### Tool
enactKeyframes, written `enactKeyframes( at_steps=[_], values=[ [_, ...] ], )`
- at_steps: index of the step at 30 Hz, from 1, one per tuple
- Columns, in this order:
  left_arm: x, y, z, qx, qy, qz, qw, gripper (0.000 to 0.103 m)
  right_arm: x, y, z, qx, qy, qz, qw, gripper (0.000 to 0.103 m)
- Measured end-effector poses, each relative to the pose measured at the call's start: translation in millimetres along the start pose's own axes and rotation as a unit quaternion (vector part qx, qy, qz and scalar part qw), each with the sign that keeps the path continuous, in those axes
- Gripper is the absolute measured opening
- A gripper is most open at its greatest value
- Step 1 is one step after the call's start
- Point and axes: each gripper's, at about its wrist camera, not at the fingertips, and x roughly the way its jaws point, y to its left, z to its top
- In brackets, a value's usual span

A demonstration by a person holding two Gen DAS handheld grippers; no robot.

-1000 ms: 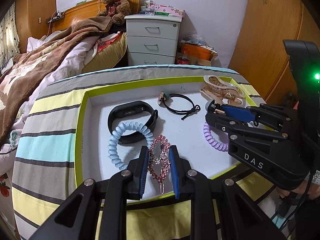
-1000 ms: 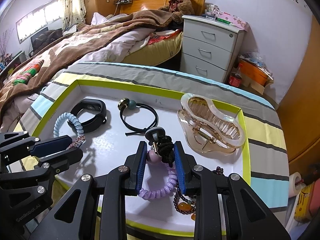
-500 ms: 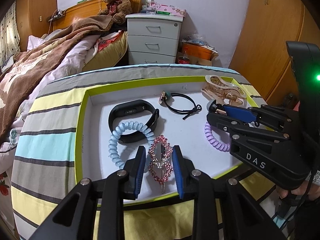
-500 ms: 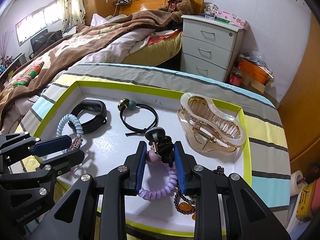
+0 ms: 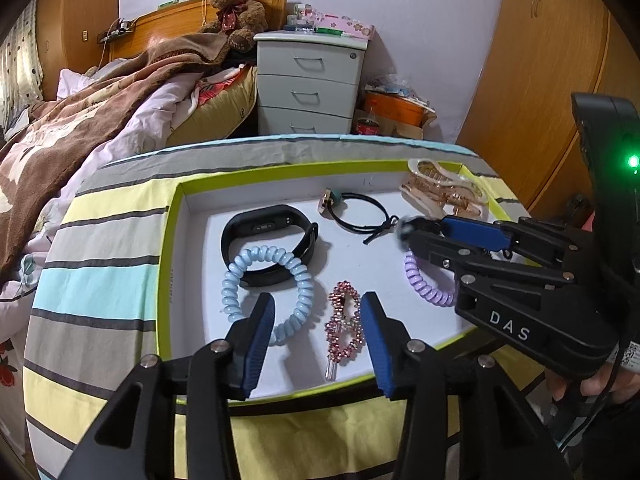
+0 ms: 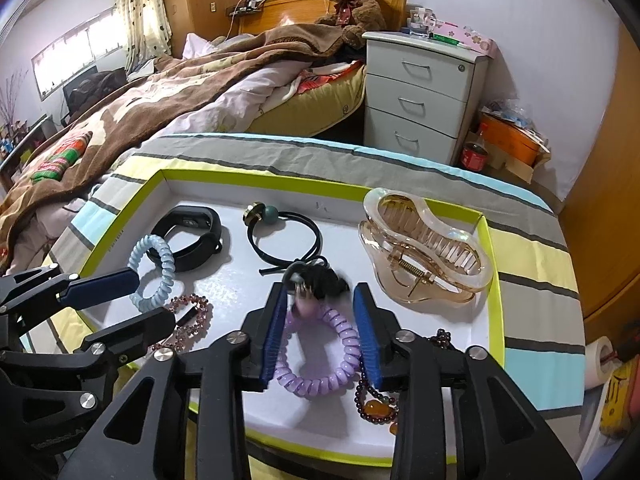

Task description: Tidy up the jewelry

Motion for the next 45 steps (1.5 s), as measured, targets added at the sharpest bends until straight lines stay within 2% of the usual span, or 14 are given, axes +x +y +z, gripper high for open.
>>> enactKeyframes(
  at_steps=[15, 22, 25, 29, 45],
  values=[
    [-31.9, -0.9, -7.1, -0.015, -0.022, 0.019, 0.9995, 0.066, -36.3, -1.1, -7.3, 0.026, -0.034, 0.003, 0.999, 0.038],
    [-55.9, 0.4, -19.1, -0.040, -0.043, 0.050, 0.9970, 0.075, -67.7, 4.6, -24.0, 0.052, -0.061, 0.003, 0.997, 0.038],
    [-65.2, -1.2, -25.9, -0.041, -0.054, 0.072, 0.9951, 0.076, -80.2, 10.8, -33.7, 0.055, -0.071, -0.006, 0.996, 0.039],
    [-76.5, -4.8, -35.3, -0.036, -0.064, 0.084, 0.9938, 0.076, -93.0, 16.7, -46.5, 0.064, -0.078, -0.011, 0.995, 0.046],
    [-100.0, -14.3, -59.4, -0.030, -0.083, 0.124, 0.9884, 0.078, -119.3, 21.8, -77.8, 0.082, -0.091, -0.028, 0.992, 0.047]
  ],
)
